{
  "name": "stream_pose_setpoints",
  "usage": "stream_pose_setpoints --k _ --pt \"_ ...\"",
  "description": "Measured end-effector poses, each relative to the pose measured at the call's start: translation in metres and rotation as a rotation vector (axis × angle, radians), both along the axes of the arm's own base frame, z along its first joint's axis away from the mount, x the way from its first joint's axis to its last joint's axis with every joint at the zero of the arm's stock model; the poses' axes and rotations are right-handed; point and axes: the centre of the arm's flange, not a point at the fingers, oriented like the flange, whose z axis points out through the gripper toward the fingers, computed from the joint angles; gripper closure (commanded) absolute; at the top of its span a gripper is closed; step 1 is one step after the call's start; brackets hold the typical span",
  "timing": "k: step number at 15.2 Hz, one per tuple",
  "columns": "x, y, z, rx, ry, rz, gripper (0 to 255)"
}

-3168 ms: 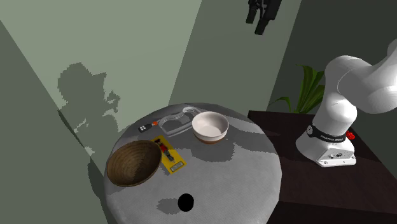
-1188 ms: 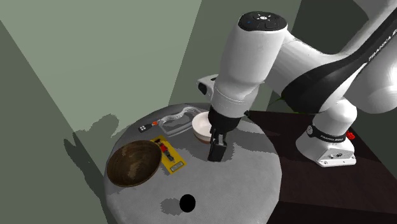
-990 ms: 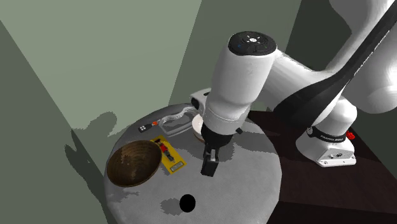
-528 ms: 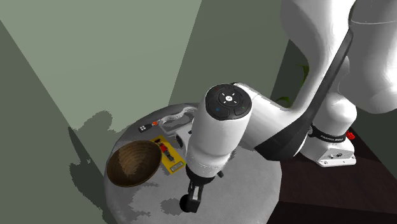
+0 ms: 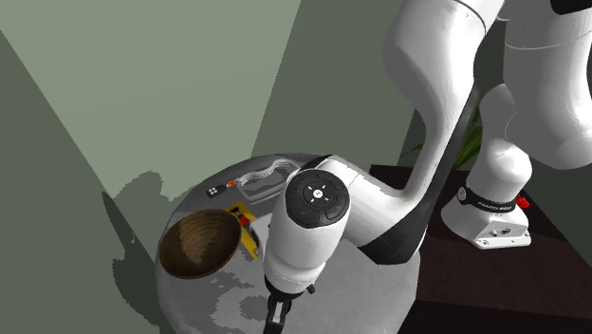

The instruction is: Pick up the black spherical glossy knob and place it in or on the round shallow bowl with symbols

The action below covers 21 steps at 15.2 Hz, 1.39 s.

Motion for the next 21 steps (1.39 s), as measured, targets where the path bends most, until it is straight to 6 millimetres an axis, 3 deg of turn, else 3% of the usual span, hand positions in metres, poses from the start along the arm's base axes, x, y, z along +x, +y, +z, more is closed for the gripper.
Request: stream_pose_setpoints --k 3,8,9,21 --pt "0.0022 -0.0007 -0.0113 0.0 0.0 0.0 0" --pt "0.0024 -0.0013 -0.0136 0.0 0.0 0.0 0" --pt "0.0024 -0.0013 -0.0136 0.0 0.0 0.0 255" --pt "0.0031 -0.0016 -0.0078 0.0 0.0 0.0 255"
